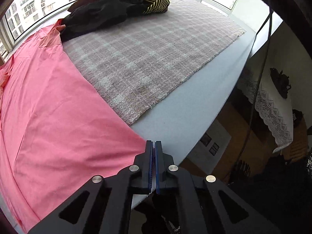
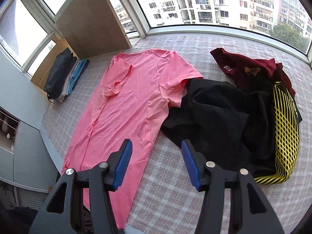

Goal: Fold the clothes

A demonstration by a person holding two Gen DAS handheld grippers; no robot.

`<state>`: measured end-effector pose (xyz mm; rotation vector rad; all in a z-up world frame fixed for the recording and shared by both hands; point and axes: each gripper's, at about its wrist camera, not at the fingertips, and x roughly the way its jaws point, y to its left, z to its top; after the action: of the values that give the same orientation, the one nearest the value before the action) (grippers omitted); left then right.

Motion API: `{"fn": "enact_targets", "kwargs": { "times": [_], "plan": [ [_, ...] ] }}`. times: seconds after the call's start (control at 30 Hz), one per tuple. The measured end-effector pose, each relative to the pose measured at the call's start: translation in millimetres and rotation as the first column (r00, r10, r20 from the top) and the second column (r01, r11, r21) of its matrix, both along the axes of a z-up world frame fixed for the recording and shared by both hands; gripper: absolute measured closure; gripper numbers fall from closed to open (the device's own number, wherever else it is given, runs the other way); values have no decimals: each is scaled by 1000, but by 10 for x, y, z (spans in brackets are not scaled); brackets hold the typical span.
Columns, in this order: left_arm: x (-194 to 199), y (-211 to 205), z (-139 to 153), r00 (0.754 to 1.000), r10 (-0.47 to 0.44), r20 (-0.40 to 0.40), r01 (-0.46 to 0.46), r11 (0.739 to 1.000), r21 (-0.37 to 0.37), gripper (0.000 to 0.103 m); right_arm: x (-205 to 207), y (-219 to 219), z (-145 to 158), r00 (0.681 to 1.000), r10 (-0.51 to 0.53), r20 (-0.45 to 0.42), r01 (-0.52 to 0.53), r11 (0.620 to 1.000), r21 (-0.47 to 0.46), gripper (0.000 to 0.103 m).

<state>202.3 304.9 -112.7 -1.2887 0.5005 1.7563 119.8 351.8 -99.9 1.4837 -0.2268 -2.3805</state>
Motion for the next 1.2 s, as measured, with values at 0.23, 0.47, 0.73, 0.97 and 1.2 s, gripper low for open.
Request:
{"fn": "enact_targets", "kwargs": {
  "times": [0.23,0.47,0.73,0.97,1.2],
  "plan": [
    [-267,-403,180,975,153,163,-176,974,139,102,-1394,-21,-420,1000,-11,25,8,992,122,50],
    [-448,-725,369,945,259,199,-301,928,220,102,-2183,146,-1118,979,-102,175,65,977,204,50],
    [-538,-844,359,931,286,226,-338,910,240,102,-2311,129,-1253,966,-77,246,30,982,188,50],
    [-557,-863,340,931,280,235,-336,909,248,102,-2335,-20,-1324,961,-34,275,-28,975,219,50],
    [-596,-914,327,927,288,241,-348,900,264,102,-2327,-142,-1311,950,4,311,-61,983,171,98]
  ]
}}
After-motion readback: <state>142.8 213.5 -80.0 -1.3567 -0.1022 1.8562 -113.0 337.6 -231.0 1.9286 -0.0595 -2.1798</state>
